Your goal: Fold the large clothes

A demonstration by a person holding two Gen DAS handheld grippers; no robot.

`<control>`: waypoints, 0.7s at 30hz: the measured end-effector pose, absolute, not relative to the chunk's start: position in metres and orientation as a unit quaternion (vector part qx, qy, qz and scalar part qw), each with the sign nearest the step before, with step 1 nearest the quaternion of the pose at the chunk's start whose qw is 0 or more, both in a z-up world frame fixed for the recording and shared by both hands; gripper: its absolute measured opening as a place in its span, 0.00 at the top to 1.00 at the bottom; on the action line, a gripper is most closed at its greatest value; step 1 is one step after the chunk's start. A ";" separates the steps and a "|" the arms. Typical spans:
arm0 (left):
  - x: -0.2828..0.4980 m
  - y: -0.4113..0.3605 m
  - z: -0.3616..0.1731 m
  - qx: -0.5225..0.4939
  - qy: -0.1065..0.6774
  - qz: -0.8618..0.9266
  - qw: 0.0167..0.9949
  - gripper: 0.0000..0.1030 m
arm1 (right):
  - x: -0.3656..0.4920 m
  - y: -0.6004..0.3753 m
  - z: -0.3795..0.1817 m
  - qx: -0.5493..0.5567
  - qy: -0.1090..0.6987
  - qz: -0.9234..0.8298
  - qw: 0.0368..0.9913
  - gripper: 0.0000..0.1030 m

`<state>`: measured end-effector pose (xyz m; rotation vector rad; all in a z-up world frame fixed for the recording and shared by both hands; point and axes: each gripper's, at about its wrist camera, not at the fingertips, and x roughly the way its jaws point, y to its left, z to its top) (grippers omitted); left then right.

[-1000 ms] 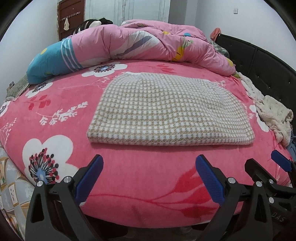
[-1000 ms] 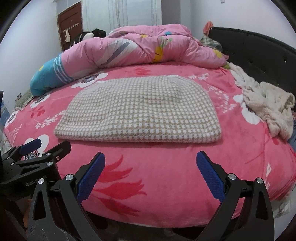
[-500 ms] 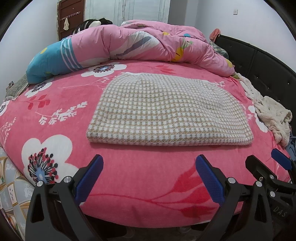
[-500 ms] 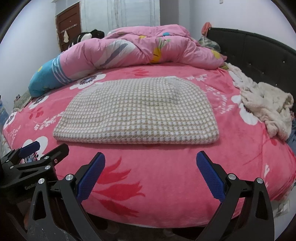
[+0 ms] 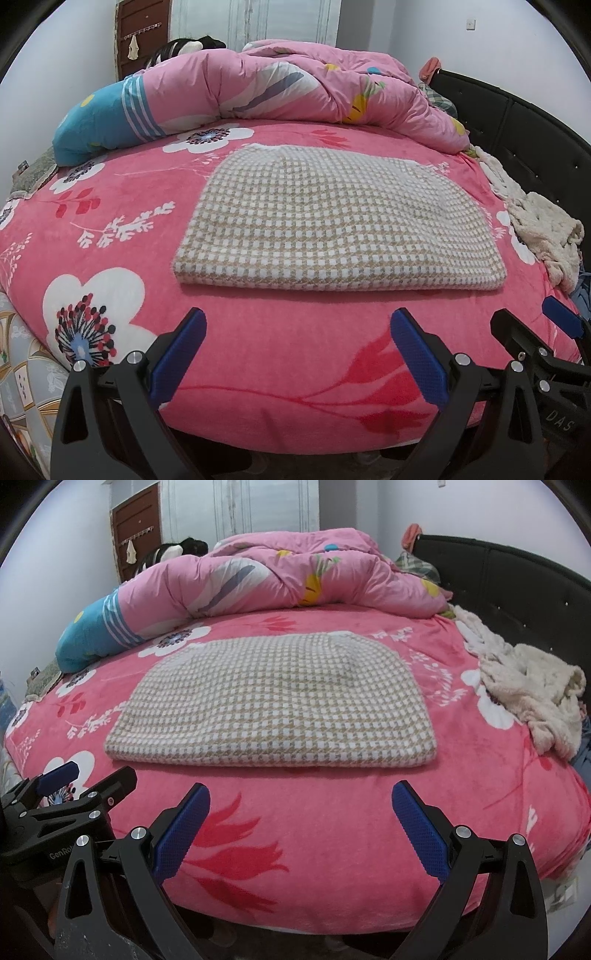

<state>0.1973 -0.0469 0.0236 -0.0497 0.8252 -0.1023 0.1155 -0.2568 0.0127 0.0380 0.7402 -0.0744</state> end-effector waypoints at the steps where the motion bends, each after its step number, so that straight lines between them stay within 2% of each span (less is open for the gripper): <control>1: 0.197 -0.046 0.024 -0.025 0.401 -0.050 0.914 0.05 | 0.115 -0.257 0.013 0.018 0.361 -0.036 0.932 0.08; 21: 0.197 -0.043 0.024 -0.026 0.399 -0.046 0.915 0.05 | 0.117 -0.259 0.013 0.015 0.361 -0.035 0.932 0.08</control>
